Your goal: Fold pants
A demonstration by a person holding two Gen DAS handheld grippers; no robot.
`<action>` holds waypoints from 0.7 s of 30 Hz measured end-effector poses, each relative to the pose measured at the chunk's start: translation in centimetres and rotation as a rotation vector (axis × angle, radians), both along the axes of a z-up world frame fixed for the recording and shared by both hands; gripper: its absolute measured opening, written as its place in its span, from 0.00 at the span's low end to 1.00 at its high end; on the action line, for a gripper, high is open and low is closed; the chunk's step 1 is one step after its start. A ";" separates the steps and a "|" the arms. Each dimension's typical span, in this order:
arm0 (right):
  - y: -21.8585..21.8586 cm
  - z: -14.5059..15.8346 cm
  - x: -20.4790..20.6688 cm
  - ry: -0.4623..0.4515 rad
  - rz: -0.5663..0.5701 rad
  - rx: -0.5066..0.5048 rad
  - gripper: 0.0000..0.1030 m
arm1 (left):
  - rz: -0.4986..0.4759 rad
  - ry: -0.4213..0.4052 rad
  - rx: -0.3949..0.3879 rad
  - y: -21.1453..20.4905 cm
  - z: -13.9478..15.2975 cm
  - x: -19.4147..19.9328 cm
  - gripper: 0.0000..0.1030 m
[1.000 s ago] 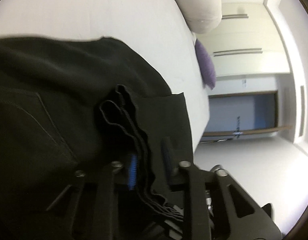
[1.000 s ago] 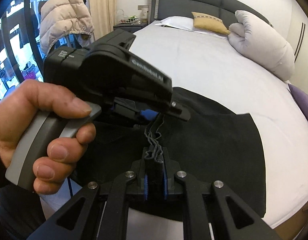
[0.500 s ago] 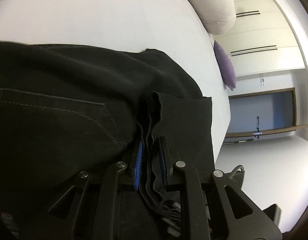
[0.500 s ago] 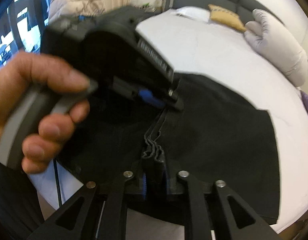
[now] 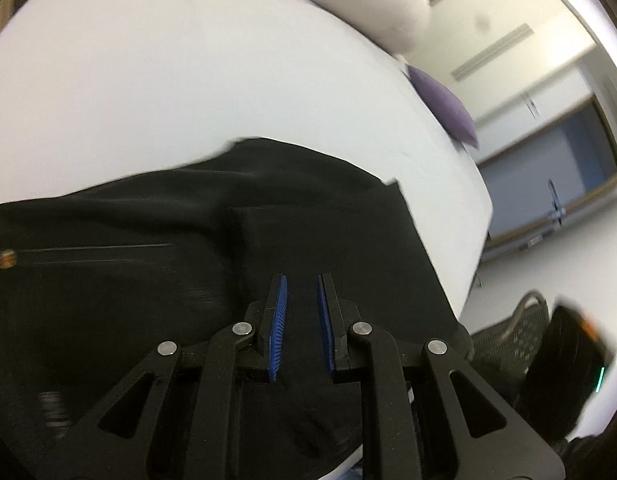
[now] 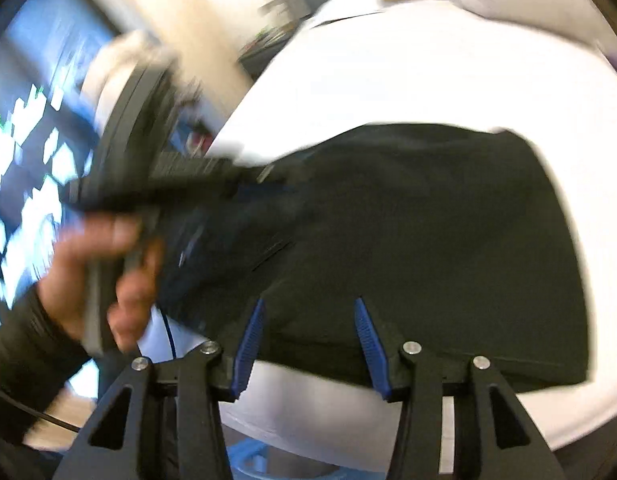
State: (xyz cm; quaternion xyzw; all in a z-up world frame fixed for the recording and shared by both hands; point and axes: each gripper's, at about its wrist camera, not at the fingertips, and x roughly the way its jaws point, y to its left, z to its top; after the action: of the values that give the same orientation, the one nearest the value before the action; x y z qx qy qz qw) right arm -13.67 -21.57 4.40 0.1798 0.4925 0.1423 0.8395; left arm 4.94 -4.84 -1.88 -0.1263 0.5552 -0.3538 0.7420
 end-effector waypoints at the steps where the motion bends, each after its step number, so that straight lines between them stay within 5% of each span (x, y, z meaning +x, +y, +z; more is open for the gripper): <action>1: -2.3 0.2 0.4 0.010 -0.050 0.037 0.48 | -0.022 0.008 0.002 -1.1 -0.5 -0.2 0.15; 4: -9.3 0.1 1.4 0.037 -0.186 0.142 0.37 | -0.073 0.051 0.032 -3.7 -2.7 -1.3 0.15; 8: -14.6 -0.6 4.3 0.059 -0.191 0.298 0.37 | -0.073 0.055 0.041 -3.8 -4.3 -3.2 0.14; 15: -16.5 -5.8 12.0 0.162 -0.131 0.455 0.37 | -0.049 0.037 0.028 -1.9 -4.7 -4.8 0.14; 19: -16.7 -10.3 13.2 0.294 -0.159 0.495 0.26 | -0.045 0.033 0.035 -2.6 -4.8 -4.7 0.14; 21: -17.0 -10.6 12.3 0.288 -0.164 0.534 0.25 | -0.040 0.053 0.008 -1.7 -5.0 -4.6 0.14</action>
State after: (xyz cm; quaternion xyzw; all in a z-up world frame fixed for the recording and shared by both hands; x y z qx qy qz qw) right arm -1.35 -38.59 -6.25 0.4512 0.5354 0.1715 0.6931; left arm 0.38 -6.50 -6.85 -0.1216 0.5787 -0.3628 0.7203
